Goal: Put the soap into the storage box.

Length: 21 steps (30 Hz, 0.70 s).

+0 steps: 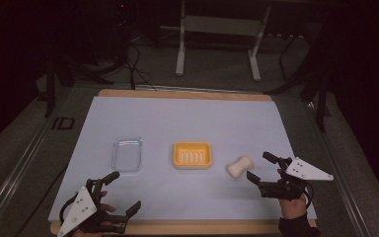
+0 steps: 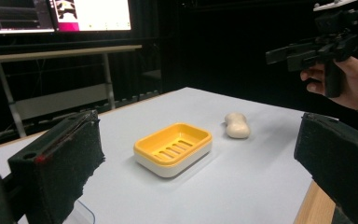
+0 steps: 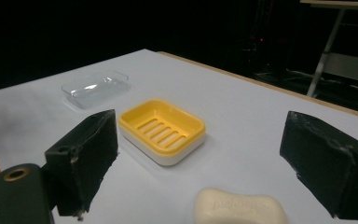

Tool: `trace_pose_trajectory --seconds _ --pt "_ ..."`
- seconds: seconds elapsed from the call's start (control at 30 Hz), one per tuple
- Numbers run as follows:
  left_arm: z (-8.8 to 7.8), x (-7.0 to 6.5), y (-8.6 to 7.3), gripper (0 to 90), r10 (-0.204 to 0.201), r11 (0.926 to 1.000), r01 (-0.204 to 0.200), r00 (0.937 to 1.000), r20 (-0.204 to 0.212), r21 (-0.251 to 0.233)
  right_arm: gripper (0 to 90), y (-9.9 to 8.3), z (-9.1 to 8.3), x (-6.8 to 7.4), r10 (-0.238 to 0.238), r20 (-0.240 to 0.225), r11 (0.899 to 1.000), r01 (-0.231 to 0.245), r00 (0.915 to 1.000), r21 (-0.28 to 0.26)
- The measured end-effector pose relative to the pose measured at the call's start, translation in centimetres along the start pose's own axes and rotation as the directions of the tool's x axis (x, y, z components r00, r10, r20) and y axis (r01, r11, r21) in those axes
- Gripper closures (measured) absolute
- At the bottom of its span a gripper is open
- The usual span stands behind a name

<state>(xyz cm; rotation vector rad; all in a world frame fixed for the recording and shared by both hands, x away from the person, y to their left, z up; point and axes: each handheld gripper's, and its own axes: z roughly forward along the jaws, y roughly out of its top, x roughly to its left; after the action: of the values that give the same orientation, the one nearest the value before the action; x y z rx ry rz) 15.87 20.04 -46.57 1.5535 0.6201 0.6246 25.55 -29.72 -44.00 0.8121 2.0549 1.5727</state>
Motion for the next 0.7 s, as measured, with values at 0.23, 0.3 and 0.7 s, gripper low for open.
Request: trace_pose_trajectory --seconds 0.23,0.3,0.7 --pt "0.1 0.0 -0.1 1.1 -0.003 0.9999 0.003 1.0000 -0.008 0.013 12.9 0.5 -0.2 -0.4 -0.049 -0.005 0.999 0.049 0.9988 -0.009" --pt "0.2 0.0 -0.2 1.1 -0.003 0.9998 0.003 1.0000 -0.008 0.020 12.9 0.7 -0.4 -0.7 -0.063 -0.031 0.998 0.063 0.9975 -0.023" --pt "0.1 0.3 -0.2 1.1 -0.012 0.9997 0.013 0.9997 -0.023 0.018 15.8 2.7 -0.4 -1.8 -0.120 -0.189 0.971 0.155 0.9746 0.180"
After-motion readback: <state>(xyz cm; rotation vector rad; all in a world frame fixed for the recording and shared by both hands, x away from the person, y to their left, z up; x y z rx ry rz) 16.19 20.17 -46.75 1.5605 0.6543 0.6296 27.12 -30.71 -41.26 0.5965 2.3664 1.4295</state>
